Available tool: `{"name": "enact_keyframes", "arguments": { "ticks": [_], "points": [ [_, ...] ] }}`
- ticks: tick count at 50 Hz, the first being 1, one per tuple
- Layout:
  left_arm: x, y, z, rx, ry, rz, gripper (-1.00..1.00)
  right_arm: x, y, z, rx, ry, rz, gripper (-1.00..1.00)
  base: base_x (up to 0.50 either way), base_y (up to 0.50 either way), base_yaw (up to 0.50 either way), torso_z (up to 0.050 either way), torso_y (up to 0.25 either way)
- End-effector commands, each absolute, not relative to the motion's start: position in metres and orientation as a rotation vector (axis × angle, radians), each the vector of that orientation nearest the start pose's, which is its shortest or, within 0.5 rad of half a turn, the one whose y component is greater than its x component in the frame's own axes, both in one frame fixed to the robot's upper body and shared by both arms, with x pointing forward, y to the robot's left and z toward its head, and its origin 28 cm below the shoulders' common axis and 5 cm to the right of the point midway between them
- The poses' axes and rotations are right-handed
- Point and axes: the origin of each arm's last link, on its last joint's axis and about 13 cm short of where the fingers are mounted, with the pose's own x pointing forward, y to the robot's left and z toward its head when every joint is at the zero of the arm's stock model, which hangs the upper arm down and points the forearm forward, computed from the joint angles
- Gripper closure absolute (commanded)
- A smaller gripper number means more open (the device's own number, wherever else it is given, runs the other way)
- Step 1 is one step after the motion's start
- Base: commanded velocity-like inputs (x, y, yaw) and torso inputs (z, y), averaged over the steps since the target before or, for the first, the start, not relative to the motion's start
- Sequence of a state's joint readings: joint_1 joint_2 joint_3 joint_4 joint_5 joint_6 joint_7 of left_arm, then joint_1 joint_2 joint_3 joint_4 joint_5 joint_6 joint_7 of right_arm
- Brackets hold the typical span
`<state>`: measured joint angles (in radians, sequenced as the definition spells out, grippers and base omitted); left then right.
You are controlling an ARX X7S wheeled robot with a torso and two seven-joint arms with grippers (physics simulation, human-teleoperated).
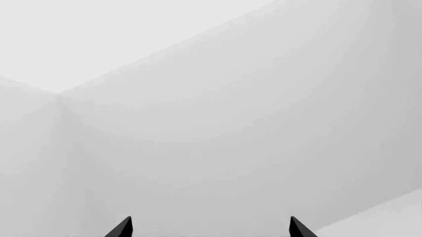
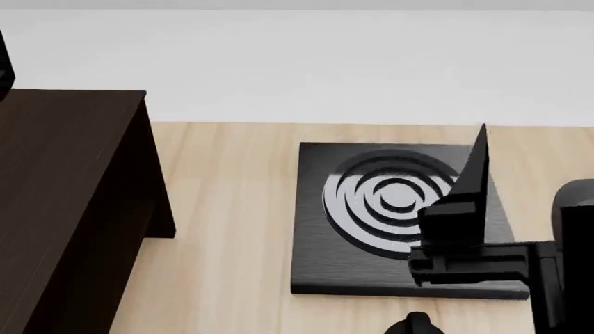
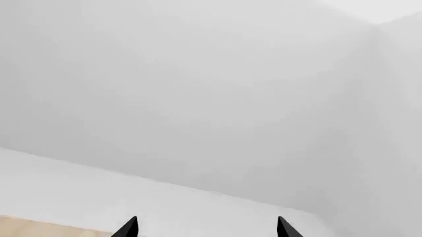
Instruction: Put the frying pan under the cabinet shelf.
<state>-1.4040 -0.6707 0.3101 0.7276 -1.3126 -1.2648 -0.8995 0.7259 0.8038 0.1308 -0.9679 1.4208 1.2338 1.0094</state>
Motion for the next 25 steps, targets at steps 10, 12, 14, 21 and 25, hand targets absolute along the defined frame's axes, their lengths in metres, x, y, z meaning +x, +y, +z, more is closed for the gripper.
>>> {"name": "enact_keyframes", "arguments": {
  "ticks": [10, 12, 14, 21, 25],
  "points": [
    [0.214, 0.223, 0.344, 0.391, -0.486, -0.022, -1.00, 0.121, -0.168, 0.215, -0.198, -0.136, -0.292, -1.00, 0.00, 0.00, 0.00, 0.000, 0.000],
    [0.215, 0.223, 0.344, 0.391, -0.486, -0.024, -1.00, 0.118, -0.169, 0.212, -0.185, -0.126, -0.300, -1.00, 0.00, 0.00, 0.00, 0.000, 0.000],
    [0.216, 0.222, 0.343, 0.393, -0.485, -0.024, -1.00, 0.112, -0.171, 0.207, -0.160, -0.113, -0.321, -1.00, 0.00, 0.00, 0.00, 0.000, 0.000],
    [0.220, 0.222, 0.341, 0.392, -0.482, -0.025, -1.00, 0.100, -0.177, 0.197, -0.131, -0.078, -0.365, -1.00, 0.00, 0.00, 0.00, 0.000, 0.000],
    [0.223, 0.221, 0.339, 0.392, -0.479, -0.031, -1.00, 0.099, -0.178, 0.194, -0.129, -0.068, -0.377, -1.00, 0.00, 0.00, 0.00, 0.000, 0.000]
  ]
}}
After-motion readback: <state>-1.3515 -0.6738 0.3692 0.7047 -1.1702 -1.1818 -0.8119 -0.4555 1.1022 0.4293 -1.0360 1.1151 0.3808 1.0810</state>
